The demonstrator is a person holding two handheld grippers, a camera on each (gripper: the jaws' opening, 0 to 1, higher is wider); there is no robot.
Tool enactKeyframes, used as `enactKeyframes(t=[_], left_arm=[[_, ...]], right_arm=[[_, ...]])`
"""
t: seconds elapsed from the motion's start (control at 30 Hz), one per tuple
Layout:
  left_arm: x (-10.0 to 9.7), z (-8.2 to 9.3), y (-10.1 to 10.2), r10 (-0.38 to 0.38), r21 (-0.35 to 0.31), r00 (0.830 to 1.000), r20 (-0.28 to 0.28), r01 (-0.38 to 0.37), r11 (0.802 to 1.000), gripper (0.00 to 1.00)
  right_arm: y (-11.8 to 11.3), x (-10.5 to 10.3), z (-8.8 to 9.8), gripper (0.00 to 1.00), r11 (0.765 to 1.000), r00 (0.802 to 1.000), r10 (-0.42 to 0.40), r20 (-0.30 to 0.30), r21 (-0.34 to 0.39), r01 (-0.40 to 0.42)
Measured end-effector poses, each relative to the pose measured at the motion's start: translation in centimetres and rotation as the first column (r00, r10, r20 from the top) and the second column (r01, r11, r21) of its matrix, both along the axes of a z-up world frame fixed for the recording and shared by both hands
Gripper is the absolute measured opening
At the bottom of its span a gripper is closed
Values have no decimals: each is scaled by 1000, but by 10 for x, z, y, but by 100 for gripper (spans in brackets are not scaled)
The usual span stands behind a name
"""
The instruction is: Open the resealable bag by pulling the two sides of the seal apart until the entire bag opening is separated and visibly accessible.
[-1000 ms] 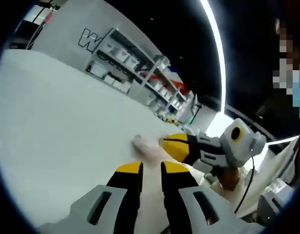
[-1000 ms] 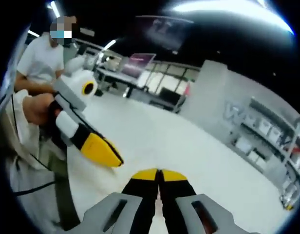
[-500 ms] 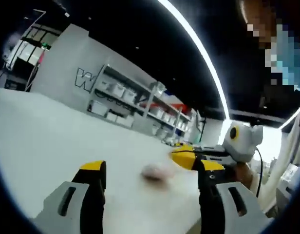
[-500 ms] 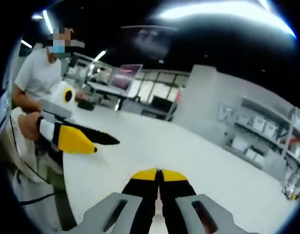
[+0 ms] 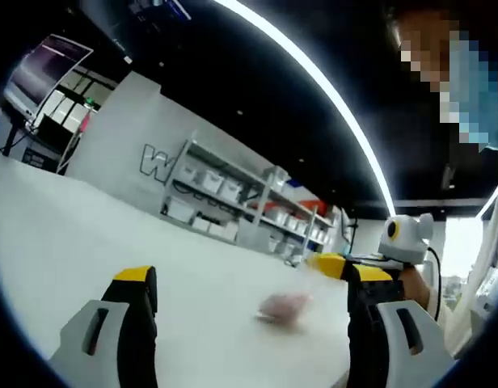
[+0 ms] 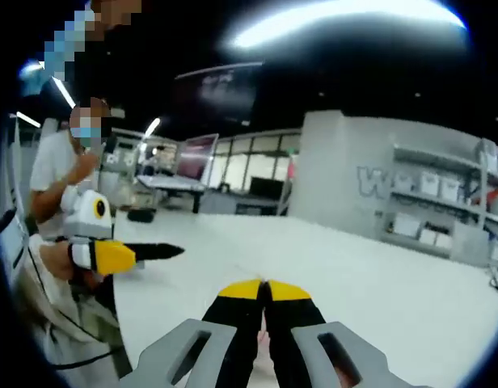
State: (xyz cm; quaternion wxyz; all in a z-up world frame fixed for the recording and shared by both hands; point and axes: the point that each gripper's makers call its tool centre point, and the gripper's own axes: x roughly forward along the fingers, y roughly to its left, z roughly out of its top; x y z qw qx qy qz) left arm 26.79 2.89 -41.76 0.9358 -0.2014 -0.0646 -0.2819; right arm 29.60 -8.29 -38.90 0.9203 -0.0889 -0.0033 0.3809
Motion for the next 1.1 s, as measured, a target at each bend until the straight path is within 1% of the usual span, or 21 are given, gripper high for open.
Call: enactKeyframes(t=[0.07,0.17,0.23,0.3,0.47,0.6,0.8,0.93,1.0,1.1], left_arm=[[-1,-2,-1,-6,3,1000,-3,6,1000,97],[-2,-1,0,1,8,1000,12,-1,1000,97],[0,2,5,33,15,999,39,-33,999,100],[1,4,8,50,21,997,54,-52,998,100],[1,4,10,57,23,997,56,-59,998,100],[0,4,12,68,26,995,68,-70,997,100],[-2,3,14,65,18,997,47,-66,998,99],[-7,15,20,73,-16,992,104,-71,997,91],[-7,17,21,76,-25,991,111,-74,997,92],[-7,16,22,81,-14,991,106,-80,997,93]], right_arm=[[-2,1,3,0,1000,1000,2,-7,19,-2],[-6,0,9,0,999,1000,2,-9,45,-2],[-7,-1,11,0,999,1000,3,-10,54,-2],[-7,-2,13,0,998,1000,8,-11,68,-7],[-6,-6,18,0,995,999,28,-16,98,-26],[-9,-8,26,0,989,999,46,-19,139,-43],[-14,-8,34,0,987,999,44,-6,155,-43],[-18,-8,43,0,985,999,47,3,167,-47],[-19,-8,46,0,985,999,42,14,167,-43],[-20,-9,50,0,985,999,37,27,167,-41]])
